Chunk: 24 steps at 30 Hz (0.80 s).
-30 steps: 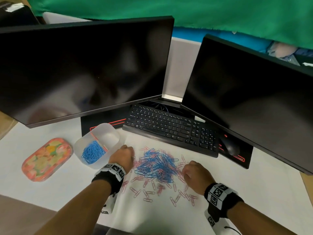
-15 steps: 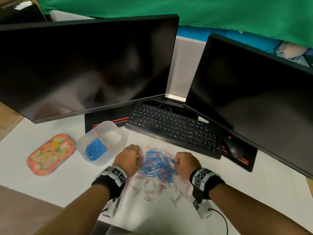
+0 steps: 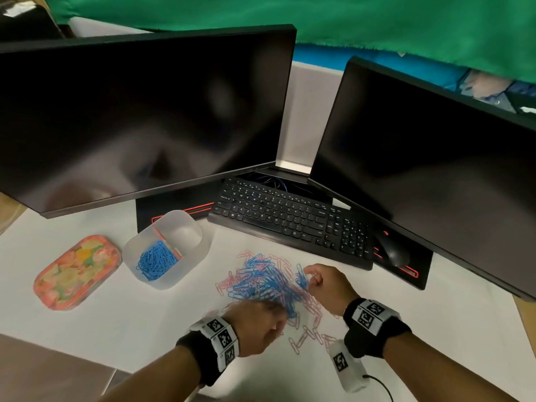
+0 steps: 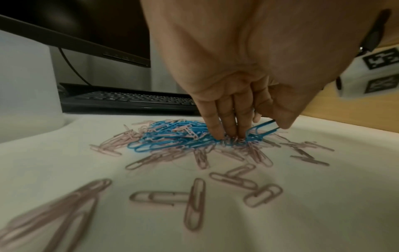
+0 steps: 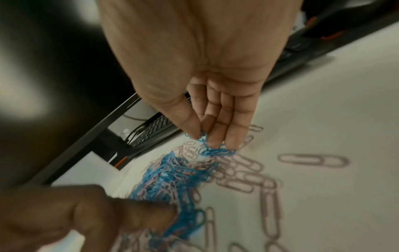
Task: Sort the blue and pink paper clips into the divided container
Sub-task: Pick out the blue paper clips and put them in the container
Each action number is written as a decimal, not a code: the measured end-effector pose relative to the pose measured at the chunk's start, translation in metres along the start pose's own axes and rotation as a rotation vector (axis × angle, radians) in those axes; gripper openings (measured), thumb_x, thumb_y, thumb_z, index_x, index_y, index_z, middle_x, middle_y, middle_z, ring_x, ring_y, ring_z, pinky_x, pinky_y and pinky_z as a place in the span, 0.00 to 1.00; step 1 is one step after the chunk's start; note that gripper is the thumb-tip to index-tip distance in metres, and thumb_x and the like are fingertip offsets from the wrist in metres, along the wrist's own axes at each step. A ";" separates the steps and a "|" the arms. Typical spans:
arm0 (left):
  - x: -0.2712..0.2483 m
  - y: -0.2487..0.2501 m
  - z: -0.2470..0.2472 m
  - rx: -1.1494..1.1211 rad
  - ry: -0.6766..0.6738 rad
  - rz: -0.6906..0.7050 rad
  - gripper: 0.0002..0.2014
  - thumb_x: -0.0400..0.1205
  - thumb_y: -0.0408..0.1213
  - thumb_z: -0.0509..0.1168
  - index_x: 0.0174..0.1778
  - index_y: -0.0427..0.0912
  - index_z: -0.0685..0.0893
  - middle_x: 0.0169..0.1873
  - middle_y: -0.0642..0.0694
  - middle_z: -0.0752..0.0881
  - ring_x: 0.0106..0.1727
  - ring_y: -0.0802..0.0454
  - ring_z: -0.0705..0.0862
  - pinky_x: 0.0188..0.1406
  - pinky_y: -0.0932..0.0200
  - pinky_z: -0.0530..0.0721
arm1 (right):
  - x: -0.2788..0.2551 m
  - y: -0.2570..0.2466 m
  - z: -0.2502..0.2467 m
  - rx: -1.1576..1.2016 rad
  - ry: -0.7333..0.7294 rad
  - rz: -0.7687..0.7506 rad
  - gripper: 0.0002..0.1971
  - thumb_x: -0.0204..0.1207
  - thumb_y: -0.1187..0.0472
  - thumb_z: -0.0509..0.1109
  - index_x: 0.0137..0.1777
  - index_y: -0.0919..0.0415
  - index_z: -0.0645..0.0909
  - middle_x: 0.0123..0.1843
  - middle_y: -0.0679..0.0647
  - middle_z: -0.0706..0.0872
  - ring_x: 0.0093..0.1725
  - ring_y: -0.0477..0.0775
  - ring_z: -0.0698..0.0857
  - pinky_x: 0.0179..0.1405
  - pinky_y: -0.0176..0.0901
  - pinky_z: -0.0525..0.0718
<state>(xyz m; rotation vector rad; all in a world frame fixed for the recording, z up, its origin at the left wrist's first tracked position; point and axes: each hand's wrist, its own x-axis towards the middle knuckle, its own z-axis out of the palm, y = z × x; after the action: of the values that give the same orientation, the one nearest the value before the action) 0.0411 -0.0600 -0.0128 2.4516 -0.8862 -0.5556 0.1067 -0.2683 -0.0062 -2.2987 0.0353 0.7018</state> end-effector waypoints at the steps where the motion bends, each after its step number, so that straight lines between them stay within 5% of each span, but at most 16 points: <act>1: -0.001 0.001 -0.001 -0.019 0.012 -0.013 0.04 0.81 0.41 0.56 0.47 0.49 0.76 0.48 0.51 0.83 0.49 0.52 0.81 0.49 0.56 0.82 | -0.001 0.001 0.000 0.056 -0.027 0.017 0.20 0.77 0.70 0.60 0.68 0.58 0.79 0.53 0.51 0.86 0.50 0.48 0.85 0.45 0.31 0.80; 4: 0.000 0.002 -0.011 -0.183 0.128 -0.124 0.05 0.81 0.38 0.59 0.46 0.50 0.79 0.43 0.54 0.85 0.44 0.56 0.83 0.46 0.59 0.83 | -0.004 0.005 -0.001 0.256 -0.119 0.054 0.21 0.77 0.73 0.62 0.68 0.58 0.79 0.41 0.50 0.85 0.46 0.53 0.89 0.54 0.45 0.88; 7: 0.005 -0.004 -0.019 -0.462 0.306 -0.352 0.08 0.81 0.31 0.60 0.49 0.49 0.81 0.41 0.55 0.88 0.40 0.60 0.84 0.44 0.63 0.84 | -0.009 0.004 -0.001 0.493 -0.182 0.087 0.19 0.77 0.76 0.62 0.65 0.62 0.81 0.45 0.60 0.85 0.46 0.58 0.88 0.52 0.47 0.88; 11: 0.016 -0.016 -0.023 -0.764 0.371 -0.491 0.21 0.80 0.25 0.60 0.64 0.53 0.75 0.39 0.48 0.89 0.41 0.55 0.87 0.44 0.66 0.81 | -0.011 0.003 -0.001 0.796 -0.176 0.146 0.16 0.74 0.81 0.54 0.44 0.67 0.81 0.42 0.63 0.84 0.34 0.56 0.84 0.45 0.53 0.86; 15: 0.027 -0.028 -0.024 -1.055 0.384 -0.658 0.13 0.81 0.25 0.58 0.49 0.44 0.85 0.33 0.47 0.82 0.30 0.53 0.79 0.29 0.61 0.76 | -0.006 0.002 -0.006 0.838 -0.121 0.175 0.11 0.73 0.76 0.58 0.36 0.63 0.76 0.32 0.58 0.77 0.31 0.56 0.77 0.35 0.48 0.79; 18: 0.031 -0.032 -0.021 -0.850 0.398 -0.688 0.06 0.80 0.34 0.63 0.40 0.44 0.85 0.29 0.51 0.82 0.30 0.54 0.77 0.31 0.63 0.73 | 0.005 0.002 -0.007 0.528 -0.010 0.181 0.09 0.74 0.67 0.65 0.33 0.58 0.74 0.30 0.54 0.74 0.29 0.52 0.71 0.31 0.41 0.69; 20: 0.033 -0.031 -0.020 -0.561 0.350 -0.611 0.04 0.77 0.36 0.65 0.39 0.47 0.84 0.34 0.54 0.84 0.36 0.54 0.81 0.36 0.64 0.77 | 0.013 0.000 -0.004 0.192 0.086 0.147 0.08 0.74 0.60 0.70 0.35 0.55 0.76 0.33 0.50 0.78 0.34 0.50 0.76 0.32 0.39 0.70; 24: 0.036 -0.028 -0.014 -0.047 0.172 -0.481 0.11 0.78 0.36 0.61 0.56 0.46 0.82 0.54 0.50 0.81 0.49 0.47 0.84 0.47 0.60 0.81 | 0.021 -0.003 0.005 -0.132 0.183 0.089 0.06 0.74 0.53 0.72 0.47 0.54 0.81 0.45 0.50 0.84 0.47 0.53 0.84 0.45 0.40 0.80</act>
<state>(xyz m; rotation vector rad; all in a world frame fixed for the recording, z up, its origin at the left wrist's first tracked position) 0.0874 -0.0613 -0.0244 2.6250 -0.2073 -0.5057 0.1229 -0.2589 -0.0176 -2.4956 0.1825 0.5508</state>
